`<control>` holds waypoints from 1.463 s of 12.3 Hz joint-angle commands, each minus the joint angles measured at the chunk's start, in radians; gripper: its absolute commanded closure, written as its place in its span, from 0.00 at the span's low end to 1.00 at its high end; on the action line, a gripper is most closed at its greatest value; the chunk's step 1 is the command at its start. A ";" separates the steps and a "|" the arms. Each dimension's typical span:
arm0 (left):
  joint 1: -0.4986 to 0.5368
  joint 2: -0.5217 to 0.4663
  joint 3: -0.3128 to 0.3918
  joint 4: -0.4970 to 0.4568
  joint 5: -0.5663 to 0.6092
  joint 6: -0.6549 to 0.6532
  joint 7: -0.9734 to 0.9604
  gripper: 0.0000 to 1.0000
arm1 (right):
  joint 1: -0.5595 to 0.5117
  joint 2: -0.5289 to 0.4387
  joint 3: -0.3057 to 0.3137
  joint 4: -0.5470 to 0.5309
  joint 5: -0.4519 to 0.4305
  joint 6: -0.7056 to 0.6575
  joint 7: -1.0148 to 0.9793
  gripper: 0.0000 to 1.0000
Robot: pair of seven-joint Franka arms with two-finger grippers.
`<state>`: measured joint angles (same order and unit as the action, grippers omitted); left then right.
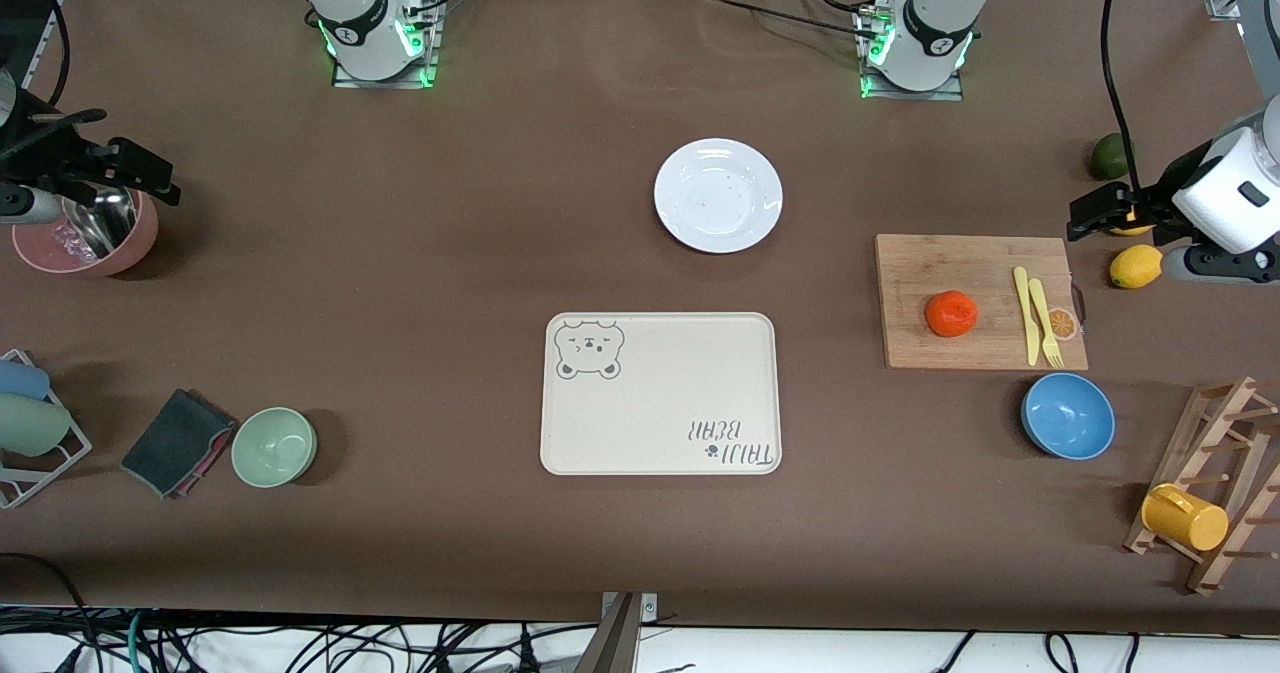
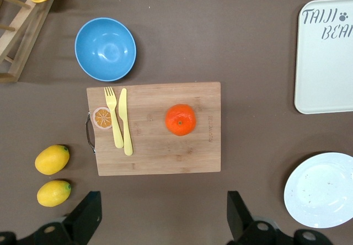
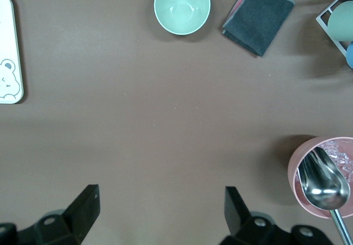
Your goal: Place orange and plate with both arms
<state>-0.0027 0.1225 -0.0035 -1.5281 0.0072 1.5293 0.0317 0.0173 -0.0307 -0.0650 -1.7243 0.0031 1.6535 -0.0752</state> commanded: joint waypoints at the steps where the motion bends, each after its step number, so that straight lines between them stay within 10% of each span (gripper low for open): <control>1: 0.004 -0.014 -0.004 -0.018 -0.010 0.009 0.017 0.00 | -0.002 0.014 0.004 0.029 0.011 -0.015 0.000 0.00; 14: 0.001 0.000 -0.004 -0.020 -0.010 0.002 0.020 0.00 | -0.002 0.015 0.002 0.029 0.011 -0.017 0.005 0.00; 18: -0.003 0.152 -0.006 -0.021 -0.018 0.000 0.019 0.00 | -0.002 0.014 0.002 0.029 0.011 -0.017 0.005 0.00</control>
<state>-0.0050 0.1824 -0.0068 -1.5596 0.0064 1.5279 0.0318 0.0173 -0.0267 -0.0650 -1.7234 0.0032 1.6535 -0.0752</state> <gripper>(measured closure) 0.000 0.000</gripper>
